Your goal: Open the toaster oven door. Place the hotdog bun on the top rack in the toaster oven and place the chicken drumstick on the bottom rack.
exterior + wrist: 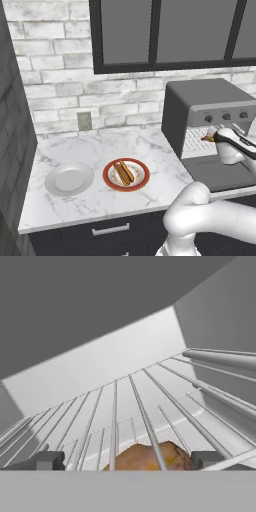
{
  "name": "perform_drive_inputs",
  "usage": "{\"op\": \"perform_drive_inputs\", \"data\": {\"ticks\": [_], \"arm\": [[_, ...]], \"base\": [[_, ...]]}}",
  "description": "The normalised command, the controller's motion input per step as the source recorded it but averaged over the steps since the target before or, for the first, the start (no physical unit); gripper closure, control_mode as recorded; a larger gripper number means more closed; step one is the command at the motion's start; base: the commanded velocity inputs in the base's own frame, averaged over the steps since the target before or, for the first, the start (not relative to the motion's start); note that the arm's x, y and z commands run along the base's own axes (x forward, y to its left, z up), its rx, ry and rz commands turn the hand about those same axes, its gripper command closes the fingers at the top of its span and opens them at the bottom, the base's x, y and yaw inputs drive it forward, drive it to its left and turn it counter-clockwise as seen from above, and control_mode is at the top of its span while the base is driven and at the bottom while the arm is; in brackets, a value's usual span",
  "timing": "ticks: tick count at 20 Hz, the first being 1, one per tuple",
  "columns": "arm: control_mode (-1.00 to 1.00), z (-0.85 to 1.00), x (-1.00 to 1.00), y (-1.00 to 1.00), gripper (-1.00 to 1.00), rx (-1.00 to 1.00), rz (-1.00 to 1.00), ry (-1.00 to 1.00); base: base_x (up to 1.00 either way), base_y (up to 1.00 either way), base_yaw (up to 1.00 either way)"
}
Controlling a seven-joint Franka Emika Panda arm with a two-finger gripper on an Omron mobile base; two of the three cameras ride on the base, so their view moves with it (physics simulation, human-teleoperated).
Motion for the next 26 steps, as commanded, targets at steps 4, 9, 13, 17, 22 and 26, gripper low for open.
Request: {"op": "perform_drive_inputs", "data": {"ticks": [4,9,13,17,22,26], "arm": [[-1.00,-0.20,0.09,0.00,-1.00,0.03,0.00,0.03],[-1.00,-0.30,0.03,0.09,1.00,0.01,0.00,0.03],[-1.00,-0.24,0.04,0.01,1.00,0.01,0.00,0.07],[-1.00,-0.23,-0.04,0.00,1.00,0.06,0.00,0.19],[-1.00,-0.39,-0.31,0.00,1.00,0.05,0.00,0.00],[-1.00,-0.26,-0.22,-0.01,1.00,0.06,0.00,0.00]], "base": [[0.00,0.00,0.00],[0.00,0.00,0.00],[0.00,0.00,0.00],[0.00,0.00,0.00],[0.00,0.00,0.00],[0.00,0.00,0.00]]}}
